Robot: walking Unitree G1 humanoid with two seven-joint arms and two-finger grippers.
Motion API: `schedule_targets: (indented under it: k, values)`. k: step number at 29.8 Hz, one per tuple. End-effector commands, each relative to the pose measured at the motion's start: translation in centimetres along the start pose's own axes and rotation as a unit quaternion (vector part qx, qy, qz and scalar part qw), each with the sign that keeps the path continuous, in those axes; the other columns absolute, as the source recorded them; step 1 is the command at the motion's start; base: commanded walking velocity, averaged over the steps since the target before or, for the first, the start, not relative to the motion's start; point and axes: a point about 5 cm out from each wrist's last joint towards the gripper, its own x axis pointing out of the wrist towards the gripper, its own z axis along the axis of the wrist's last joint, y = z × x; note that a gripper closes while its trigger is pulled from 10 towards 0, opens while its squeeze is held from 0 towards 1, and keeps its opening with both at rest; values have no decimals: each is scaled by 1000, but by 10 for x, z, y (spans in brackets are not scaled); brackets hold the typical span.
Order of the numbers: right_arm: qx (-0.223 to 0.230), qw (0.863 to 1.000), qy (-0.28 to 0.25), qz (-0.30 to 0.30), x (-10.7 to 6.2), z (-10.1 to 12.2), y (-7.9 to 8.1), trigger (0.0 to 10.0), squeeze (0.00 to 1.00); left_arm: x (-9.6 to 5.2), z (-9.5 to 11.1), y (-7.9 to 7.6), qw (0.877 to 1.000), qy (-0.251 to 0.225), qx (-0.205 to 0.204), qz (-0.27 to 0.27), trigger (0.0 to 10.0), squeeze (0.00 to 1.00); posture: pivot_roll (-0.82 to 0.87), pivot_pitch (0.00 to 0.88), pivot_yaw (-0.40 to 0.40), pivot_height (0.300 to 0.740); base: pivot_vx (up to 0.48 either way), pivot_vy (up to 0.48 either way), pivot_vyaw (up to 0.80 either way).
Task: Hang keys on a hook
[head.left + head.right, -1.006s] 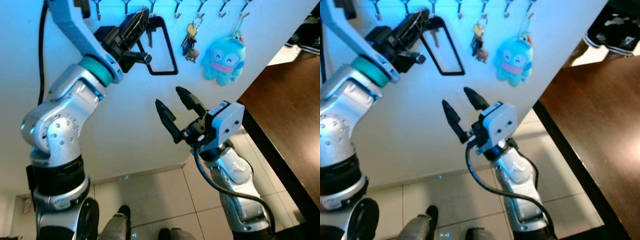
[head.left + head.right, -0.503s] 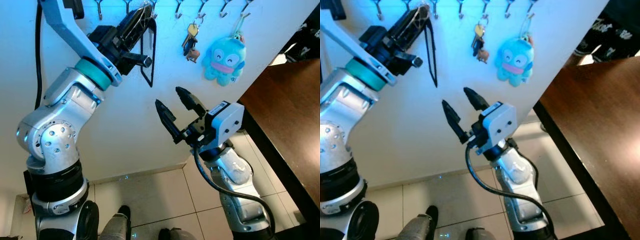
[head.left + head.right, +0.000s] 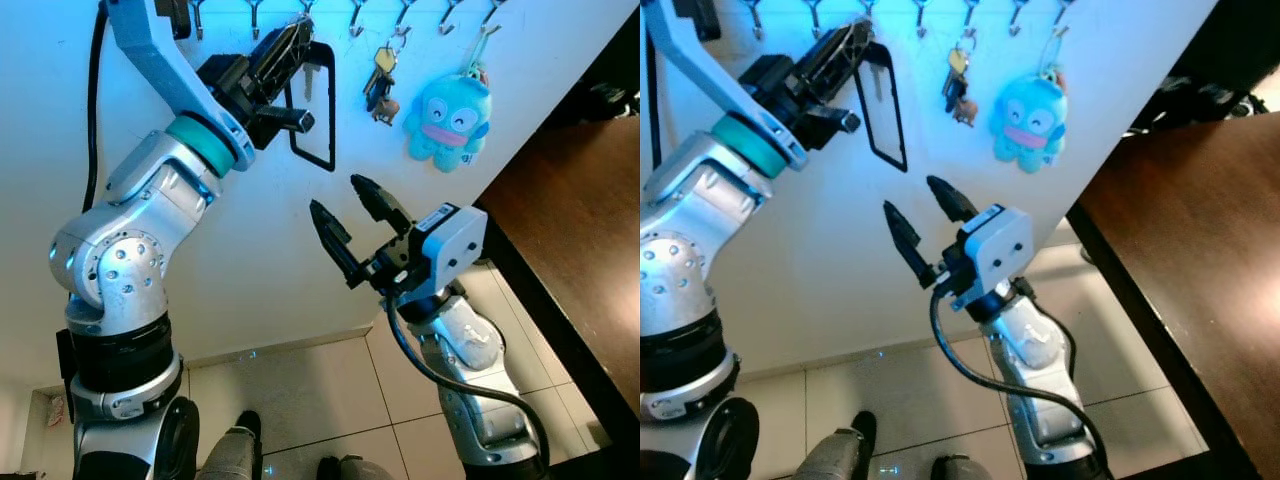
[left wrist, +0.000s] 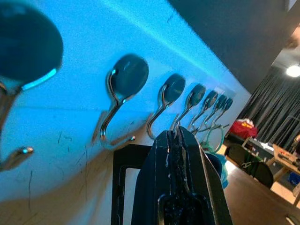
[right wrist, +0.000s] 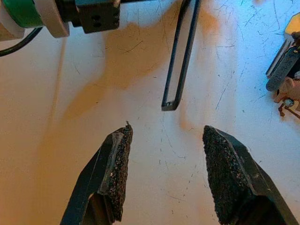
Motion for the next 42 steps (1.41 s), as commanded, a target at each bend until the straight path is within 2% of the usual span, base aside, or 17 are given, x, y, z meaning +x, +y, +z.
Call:
schedule_targets:
  k: [1,15,27,29,34,38,39,42]
  values:
    - [2,1000,7,0,-2,-3,2,10000,0,1,2,1,1000,-2,6,9,10000,0,48,119,49,740,0,0,0]
    - [0,1000,7,0,-3,-3,1,10000,0,4,-3,4,999,18,13,23,10000,0,45,111,49,740,0,0,0]
    - [-1,1000,6,1,-2,-4,2,10000,0,6,7,-6,999,7,45,6,10000,0,48,103,48,740,0,0,0]
    - [-1,1000,6,1,-2,-4,1,10000,0,7,3,-7,998,20,56,7,10000,0,48,103,48,740,0,0,0]
    - [-2,1000,6,0,-2,-4,1,10000,0,8,-3,-2,998,31,49,16,10000,0,45,98,51,740,0,0,0]
    - [-3,1000,6,0,-2,-4,1,10000,0,5,-10,3,998,46,41,26,10000,0,43,98,52,740,0,0,0]
    - [-3,1000,6,-1,-2,-4,1,10000,0,1,-18,9,997,61,40,36,10000,0,44,102,52,740,0,0,0]
    - [-3,1000,6,-1,-2,-4,1,10000,0,-1,-20,10,996,66,41,36,10000,0,44,102,52,740,0,0,0]
